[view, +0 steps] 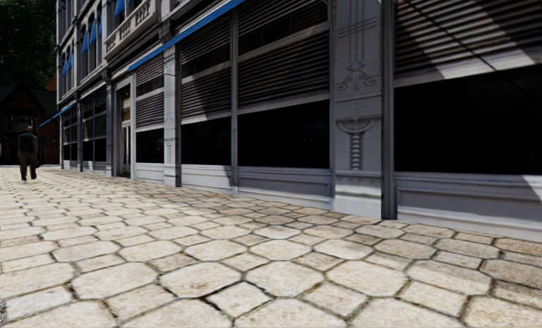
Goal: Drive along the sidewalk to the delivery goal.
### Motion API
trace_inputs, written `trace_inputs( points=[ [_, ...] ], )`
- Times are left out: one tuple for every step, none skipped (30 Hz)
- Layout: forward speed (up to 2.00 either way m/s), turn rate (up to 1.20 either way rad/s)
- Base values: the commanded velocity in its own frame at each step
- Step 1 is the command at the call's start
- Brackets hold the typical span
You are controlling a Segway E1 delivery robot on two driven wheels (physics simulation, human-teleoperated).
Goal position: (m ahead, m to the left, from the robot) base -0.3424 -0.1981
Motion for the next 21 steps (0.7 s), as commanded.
trace_inputs(
  points=[
    [0.0, 0.0],
    [0.0, 0.0],
    [0.0, 0.0],
    [0.0, 0.0],
    [0.0, 0.0],
    [0.0, 0.0],
    [0.0, 0.0],
    [0.0, 0.0],
    [0.0, 0.0],
    [0.0, 0.0],
    [0.0, 0.0],
    [0.0, 0.0],
    [0.0, 0.0],
    [0.0, 0.0],
    [0.0, 0.0],
    [0.0, 0.0],
    [0.0, 0.0],
    [0.0, 0.0],
    [0.0, 0.0],
    [0.0, 0.0],
    [0.0, 0.0]
  ],
)
